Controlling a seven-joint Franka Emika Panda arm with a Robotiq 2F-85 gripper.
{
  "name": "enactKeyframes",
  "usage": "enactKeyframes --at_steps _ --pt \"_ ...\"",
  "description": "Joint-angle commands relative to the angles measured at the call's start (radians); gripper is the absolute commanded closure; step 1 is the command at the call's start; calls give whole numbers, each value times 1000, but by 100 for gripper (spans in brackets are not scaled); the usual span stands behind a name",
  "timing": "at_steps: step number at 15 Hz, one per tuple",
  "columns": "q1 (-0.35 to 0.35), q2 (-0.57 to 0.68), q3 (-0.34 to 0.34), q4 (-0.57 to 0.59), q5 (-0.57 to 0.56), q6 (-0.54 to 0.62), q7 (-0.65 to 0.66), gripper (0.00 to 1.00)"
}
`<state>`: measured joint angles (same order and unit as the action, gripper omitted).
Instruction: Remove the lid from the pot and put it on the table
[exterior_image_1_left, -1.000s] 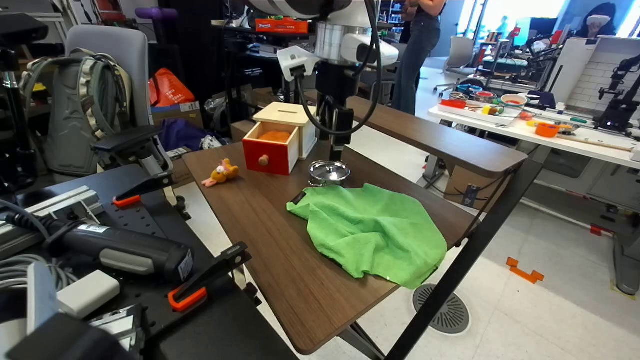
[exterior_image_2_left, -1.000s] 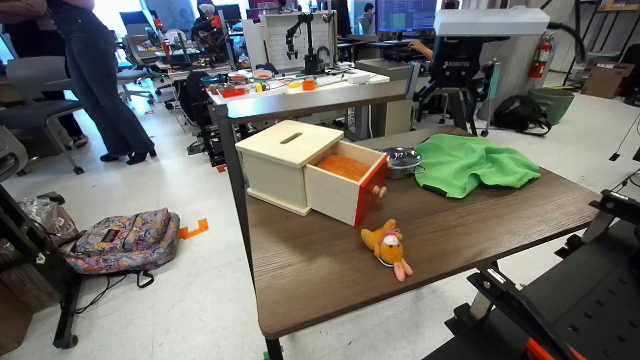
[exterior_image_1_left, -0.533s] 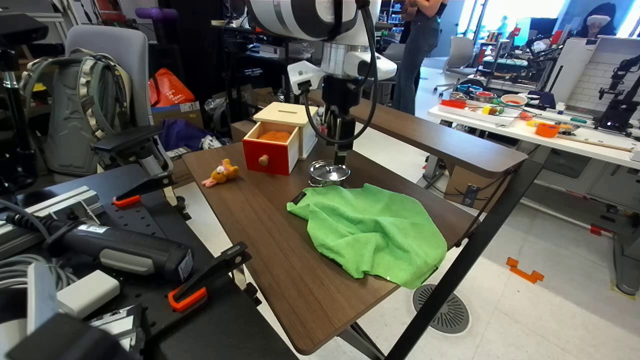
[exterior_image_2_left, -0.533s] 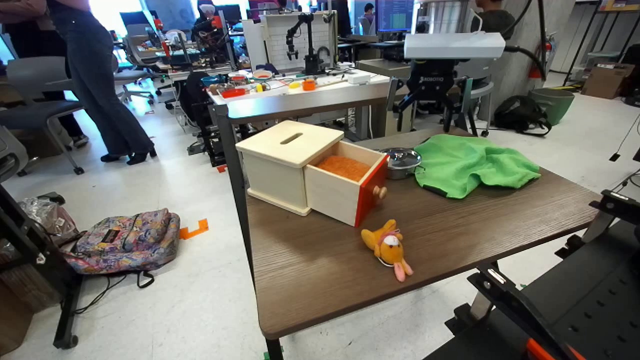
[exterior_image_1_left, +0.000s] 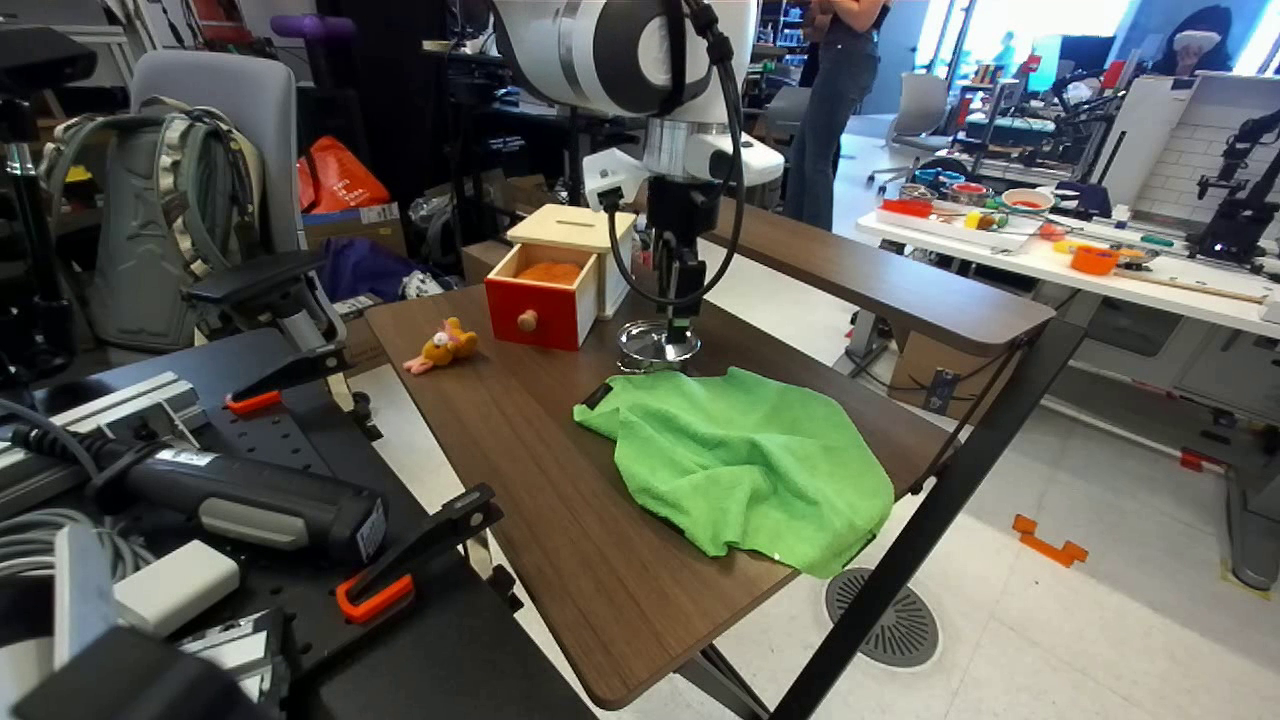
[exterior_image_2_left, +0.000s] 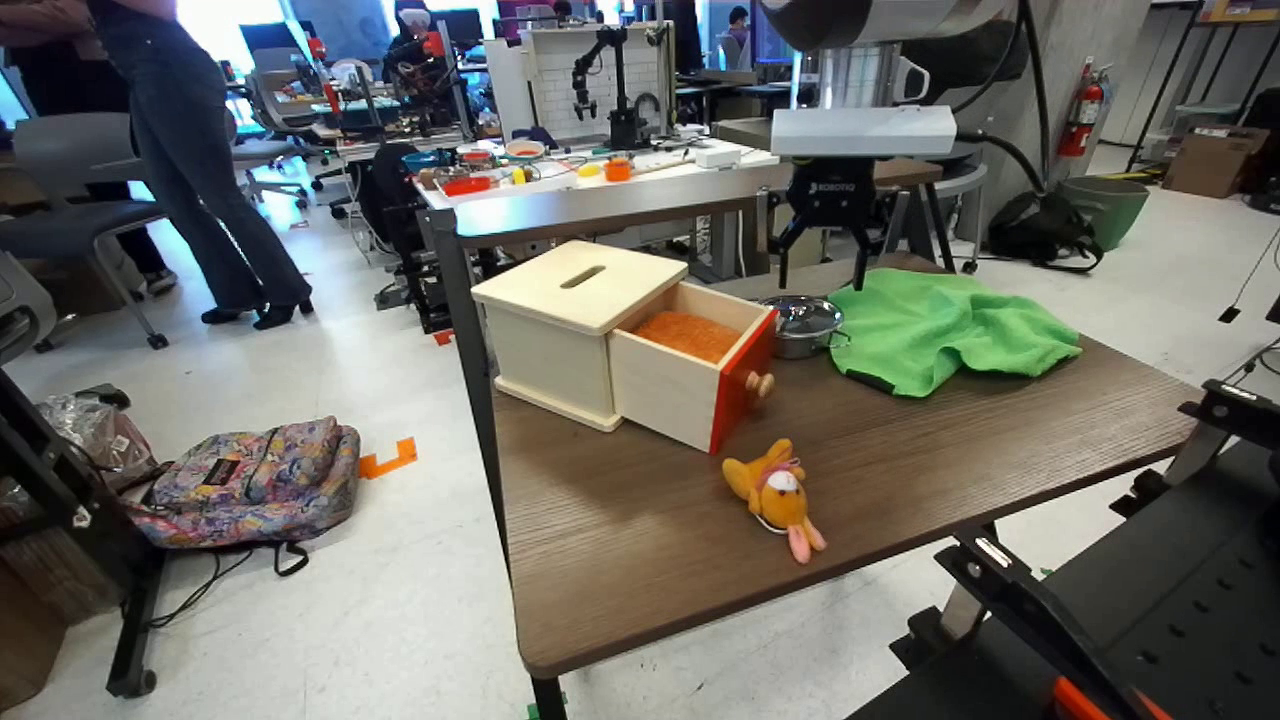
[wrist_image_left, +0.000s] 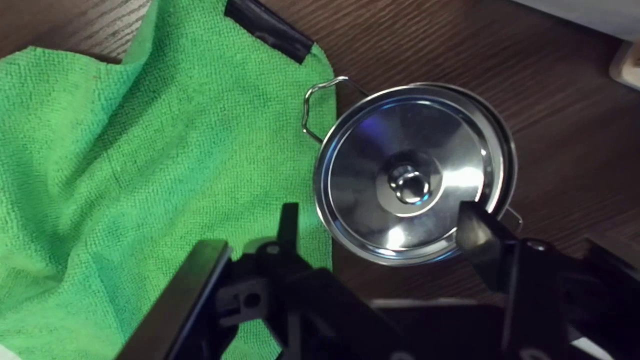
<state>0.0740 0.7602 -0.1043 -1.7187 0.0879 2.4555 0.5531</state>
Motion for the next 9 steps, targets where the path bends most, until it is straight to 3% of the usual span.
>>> enactKeyframes --at_steps 1,5,6,7,8,9 --pt "17 37 -20 58 5 -39 23 51" --pt "17 54 -17 75 6 -43 24 80" --pt "18 56 -17 80 6 -45 25 83" --pt "17 61 -15 84 8 -49 24 71" --pt "17 63 -14 87 9 -54 24 50" --pt "16 63 -12 88 11 -59 23 49"
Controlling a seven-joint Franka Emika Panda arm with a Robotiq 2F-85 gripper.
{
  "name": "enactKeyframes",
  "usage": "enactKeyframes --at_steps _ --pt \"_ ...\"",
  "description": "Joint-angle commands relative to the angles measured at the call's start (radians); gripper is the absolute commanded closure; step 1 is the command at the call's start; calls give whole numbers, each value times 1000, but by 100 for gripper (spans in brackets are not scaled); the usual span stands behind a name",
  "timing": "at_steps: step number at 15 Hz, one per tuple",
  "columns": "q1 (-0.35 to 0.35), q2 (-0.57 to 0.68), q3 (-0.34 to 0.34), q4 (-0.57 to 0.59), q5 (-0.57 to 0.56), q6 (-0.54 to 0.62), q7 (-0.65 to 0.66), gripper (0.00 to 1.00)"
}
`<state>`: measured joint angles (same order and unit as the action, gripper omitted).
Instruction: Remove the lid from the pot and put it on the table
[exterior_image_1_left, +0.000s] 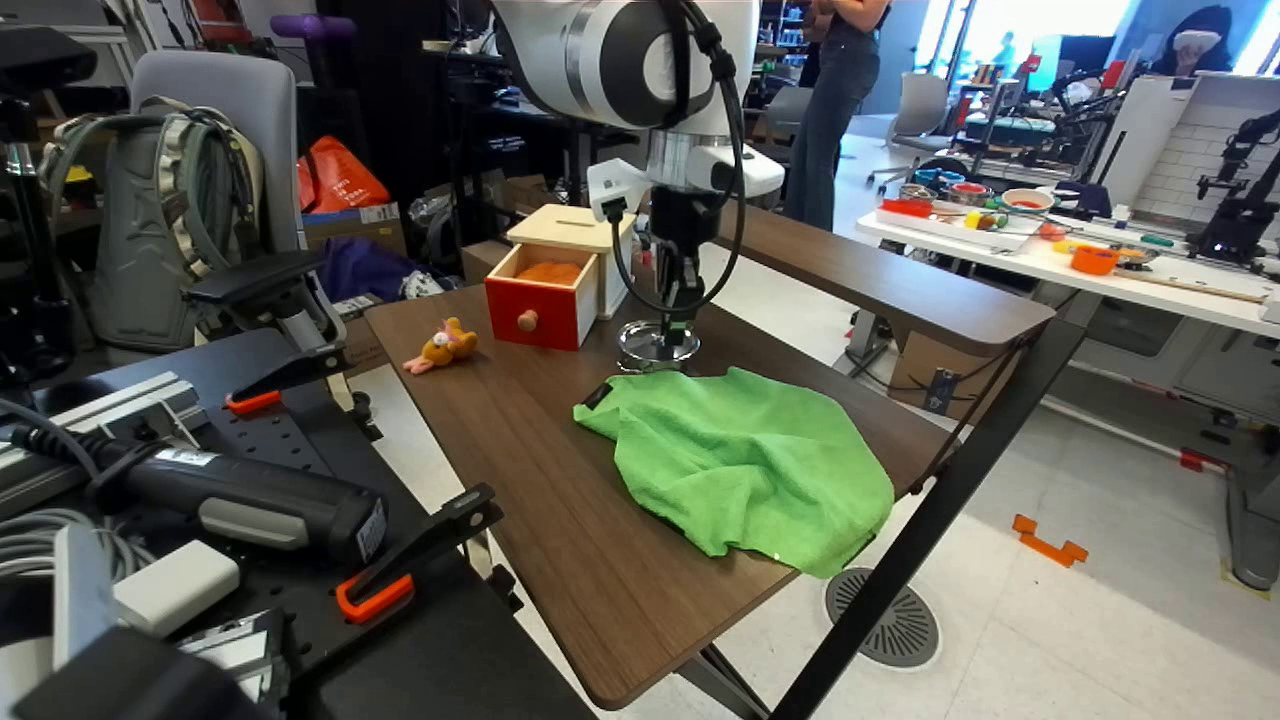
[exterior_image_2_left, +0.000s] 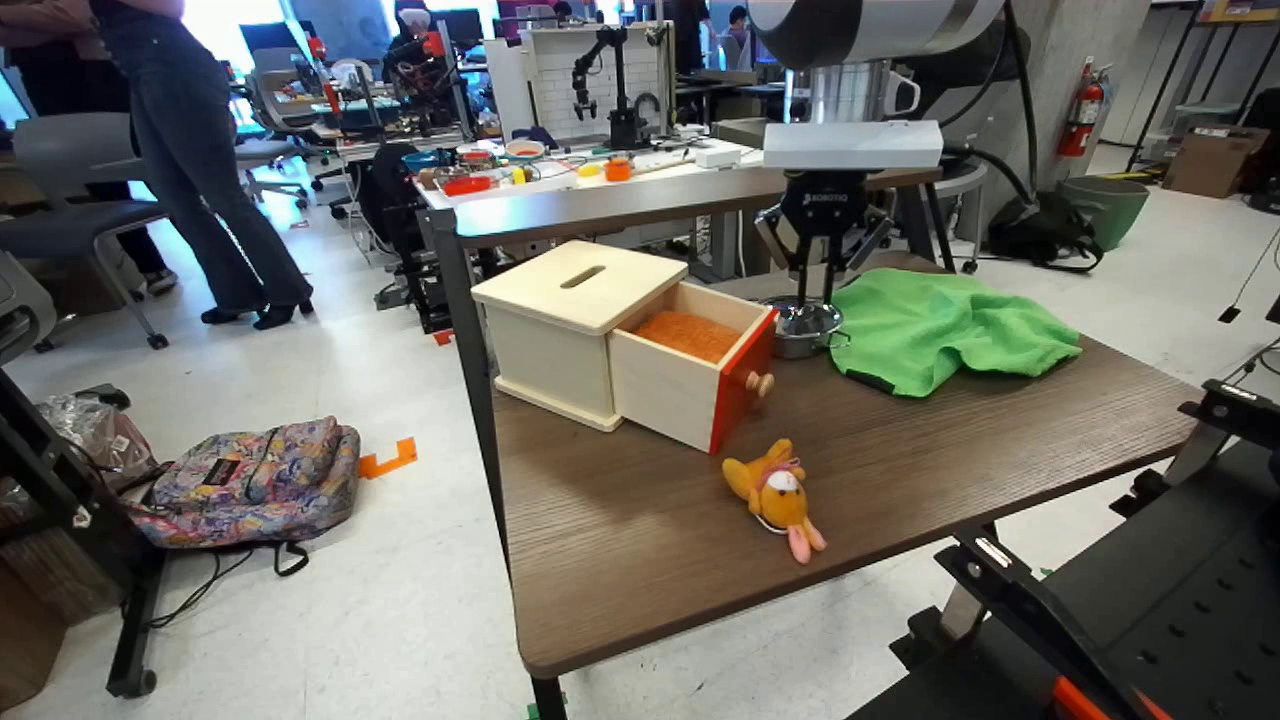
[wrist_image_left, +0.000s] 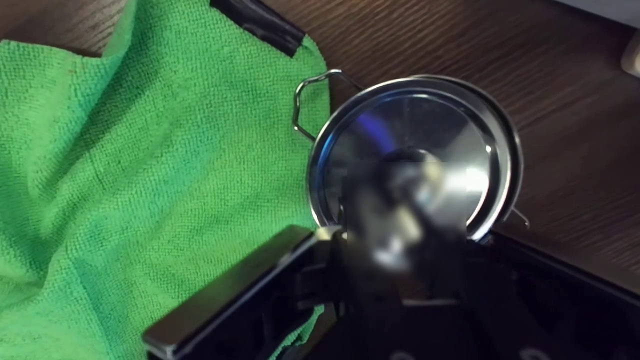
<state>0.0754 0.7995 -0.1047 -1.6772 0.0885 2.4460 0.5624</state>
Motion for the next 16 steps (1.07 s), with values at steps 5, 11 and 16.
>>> enactKeyframes --at_steps 5,11,16 --pt "14 24 -11 61 10 -92 15 15" --pt "12 37 -5 82 14 -104 16 0" --pt "7 52 2 93 33 -110 21 0"
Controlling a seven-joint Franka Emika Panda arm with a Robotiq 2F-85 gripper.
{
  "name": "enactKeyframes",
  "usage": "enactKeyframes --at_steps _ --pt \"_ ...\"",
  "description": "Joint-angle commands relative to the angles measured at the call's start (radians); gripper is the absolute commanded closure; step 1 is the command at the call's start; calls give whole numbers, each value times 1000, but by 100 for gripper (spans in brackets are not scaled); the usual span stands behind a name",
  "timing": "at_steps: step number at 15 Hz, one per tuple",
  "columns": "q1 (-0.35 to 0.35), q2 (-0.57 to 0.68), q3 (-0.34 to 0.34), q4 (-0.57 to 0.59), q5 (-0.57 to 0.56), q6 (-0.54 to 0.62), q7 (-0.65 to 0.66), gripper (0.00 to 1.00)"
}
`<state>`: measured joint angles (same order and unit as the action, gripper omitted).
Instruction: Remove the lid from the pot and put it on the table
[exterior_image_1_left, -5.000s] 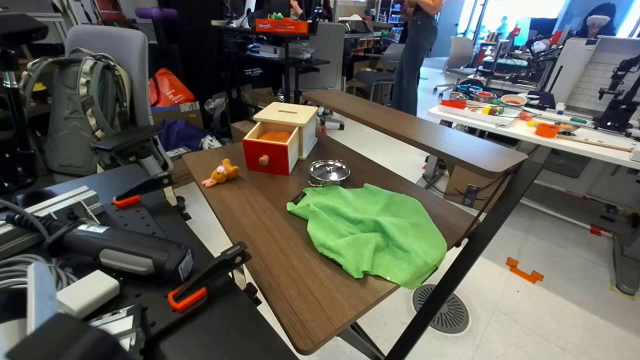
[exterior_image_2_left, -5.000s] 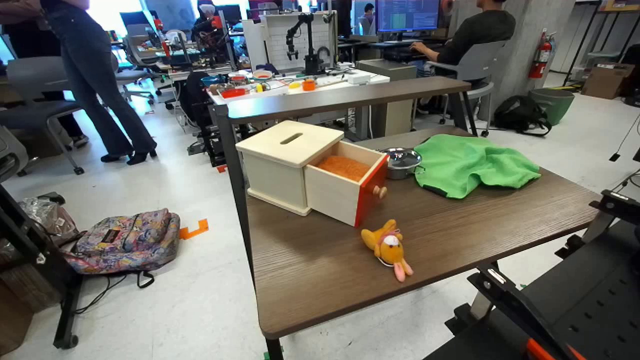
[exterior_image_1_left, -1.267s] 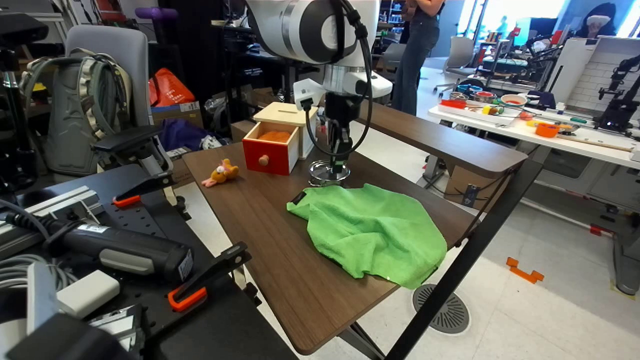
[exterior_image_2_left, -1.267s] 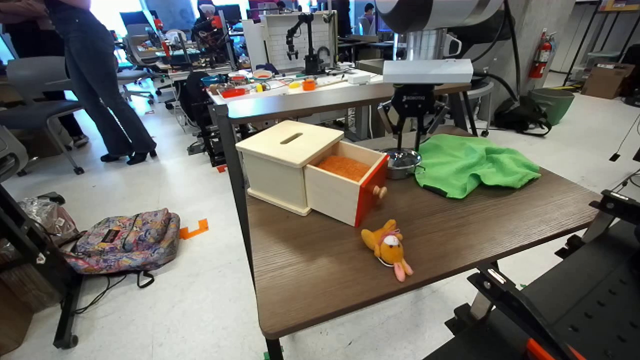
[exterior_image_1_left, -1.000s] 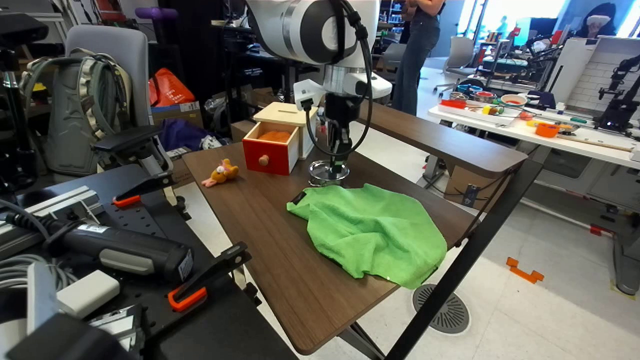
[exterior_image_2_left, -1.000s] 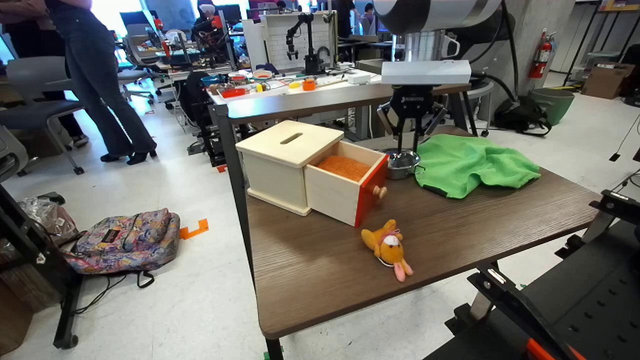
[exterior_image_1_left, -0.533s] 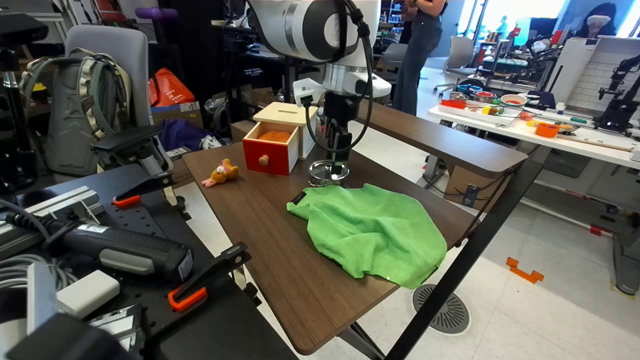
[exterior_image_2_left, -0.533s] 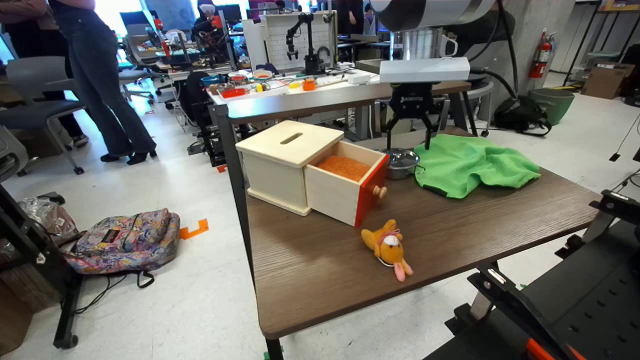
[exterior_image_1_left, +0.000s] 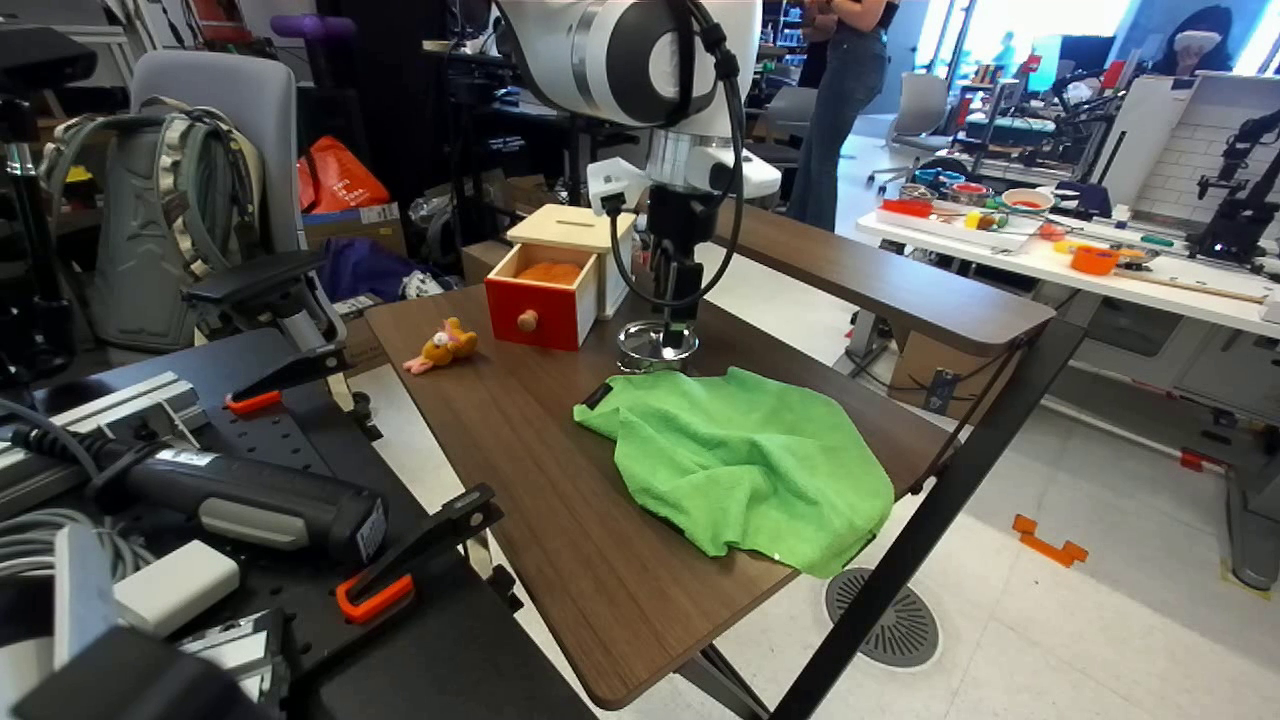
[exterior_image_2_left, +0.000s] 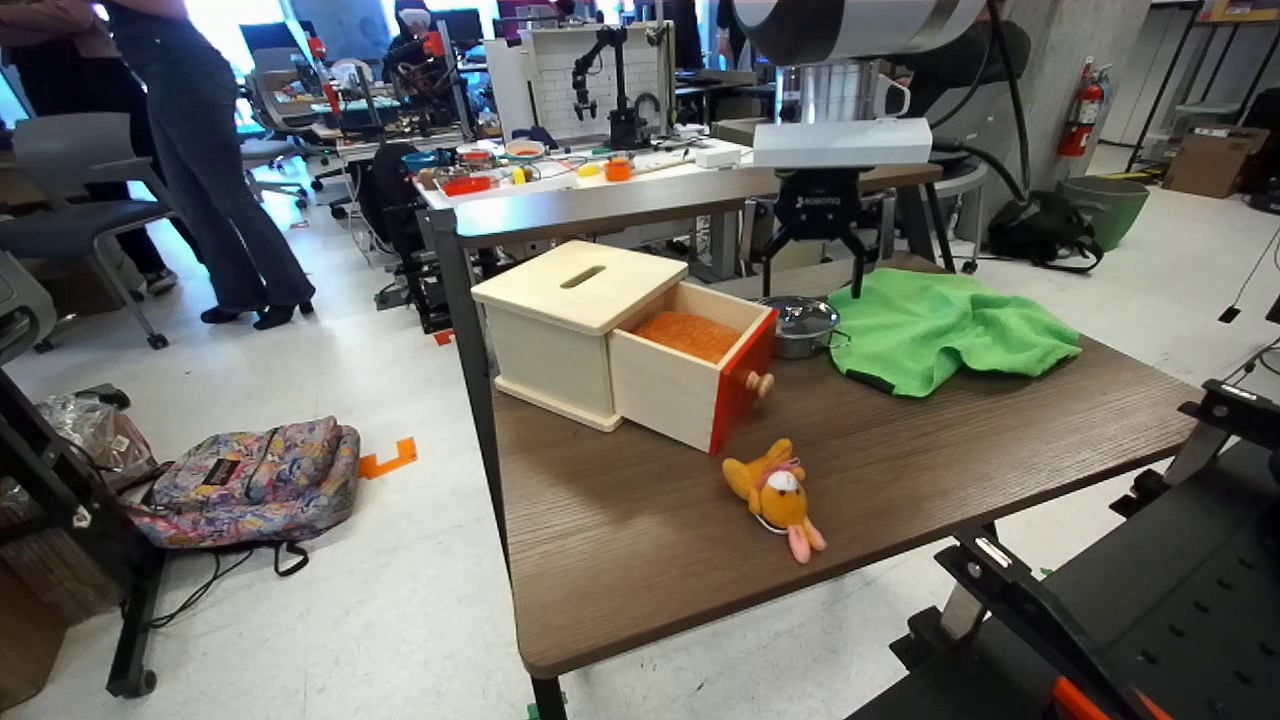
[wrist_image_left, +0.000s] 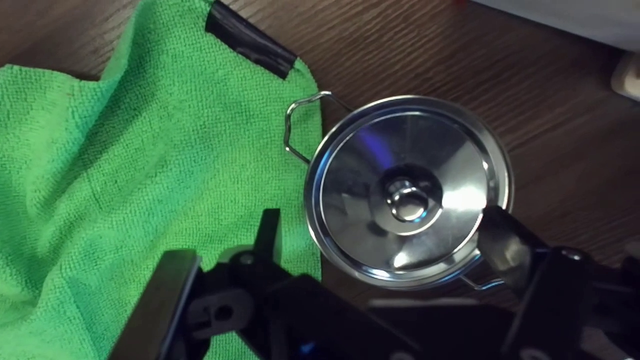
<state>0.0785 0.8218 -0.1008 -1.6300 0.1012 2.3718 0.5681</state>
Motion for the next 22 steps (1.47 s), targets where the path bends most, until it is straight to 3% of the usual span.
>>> enactKeyframes --at_steps 1,4,5,7,16,22 --pt "3 33 0 47 26 -38 16 0" --pt "-2 43 5 53 38 -45 19 2" --pt "-4 46 8 56 46 -48 18 26" --pt "-5 51 10 64 54 -60 18 31" --pt "-6 32 6 79 61 -74 16 99" --pt "-4 -8 11 56 61 -72 4 95"
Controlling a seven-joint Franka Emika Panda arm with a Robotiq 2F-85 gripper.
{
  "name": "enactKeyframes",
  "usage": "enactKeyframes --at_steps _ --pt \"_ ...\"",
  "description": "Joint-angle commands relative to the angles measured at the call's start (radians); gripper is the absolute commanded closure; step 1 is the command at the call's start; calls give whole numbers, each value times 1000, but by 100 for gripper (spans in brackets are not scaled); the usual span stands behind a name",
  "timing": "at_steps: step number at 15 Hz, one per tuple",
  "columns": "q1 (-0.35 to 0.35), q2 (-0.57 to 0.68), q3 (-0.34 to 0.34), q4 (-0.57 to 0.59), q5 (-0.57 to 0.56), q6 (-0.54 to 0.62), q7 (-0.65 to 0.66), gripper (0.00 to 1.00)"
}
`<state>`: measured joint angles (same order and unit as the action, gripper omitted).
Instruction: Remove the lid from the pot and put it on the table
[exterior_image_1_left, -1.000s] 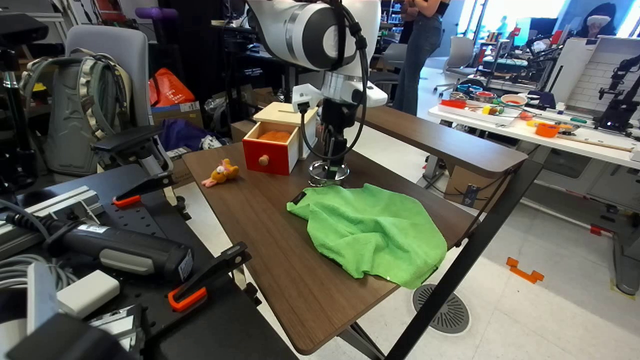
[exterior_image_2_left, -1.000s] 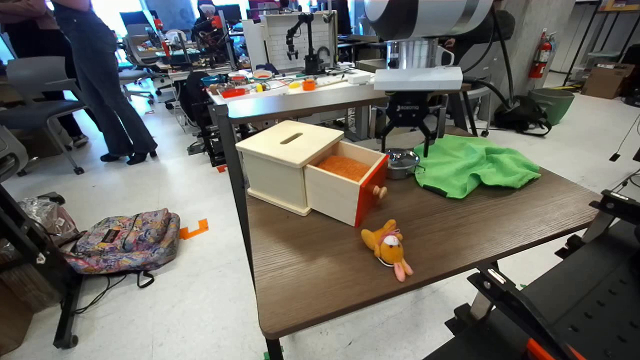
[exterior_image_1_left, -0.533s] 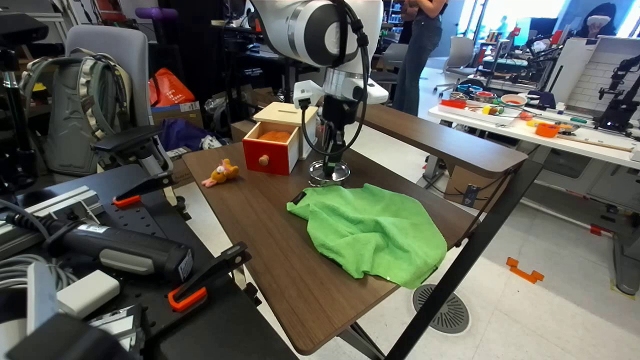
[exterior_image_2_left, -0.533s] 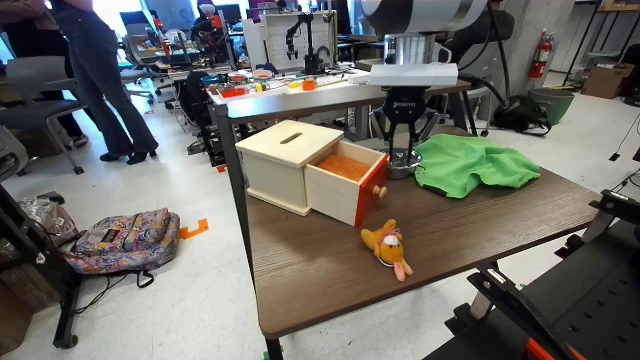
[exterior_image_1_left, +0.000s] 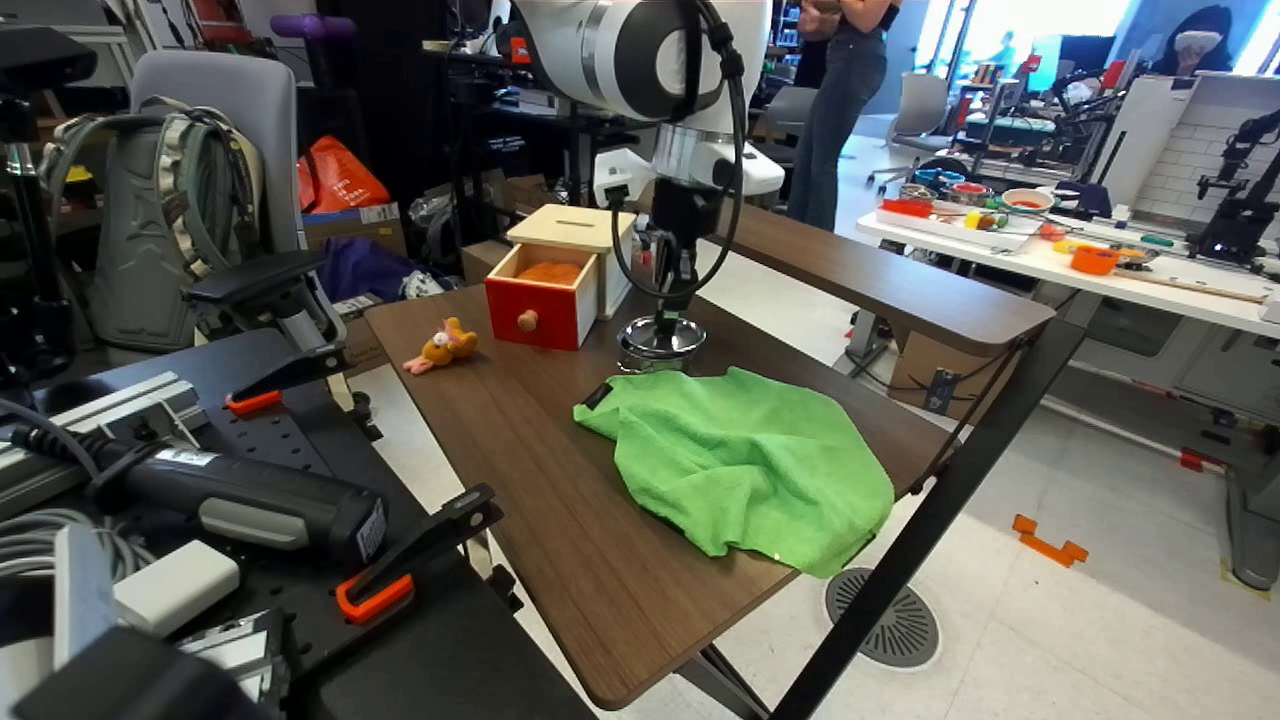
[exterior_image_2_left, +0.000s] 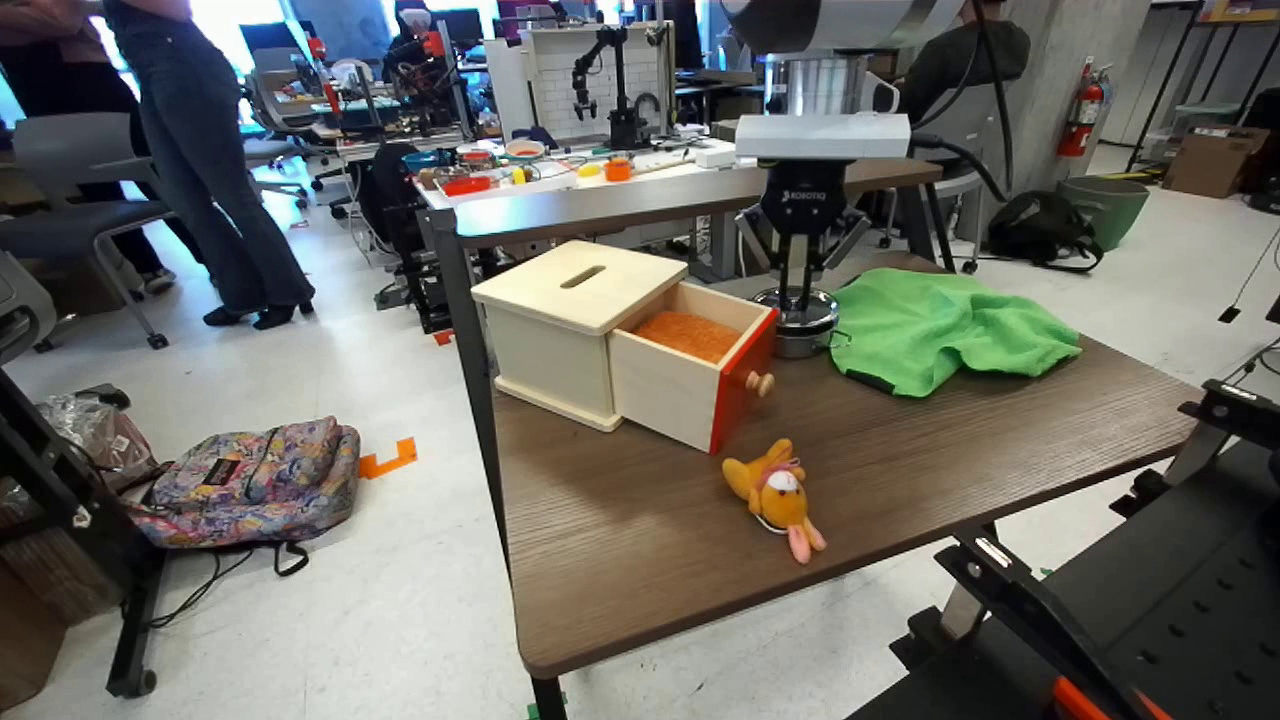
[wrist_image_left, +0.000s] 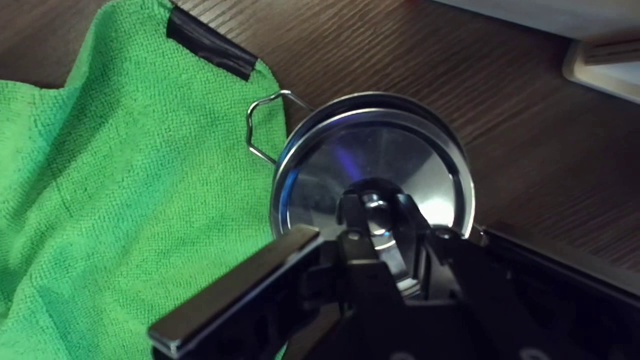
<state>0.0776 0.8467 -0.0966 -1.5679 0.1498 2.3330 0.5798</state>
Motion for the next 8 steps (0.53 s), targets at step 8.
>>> enactKeyframes --at_steps 8 --pt "4 -235 29 -201 5 -58 -63 95"
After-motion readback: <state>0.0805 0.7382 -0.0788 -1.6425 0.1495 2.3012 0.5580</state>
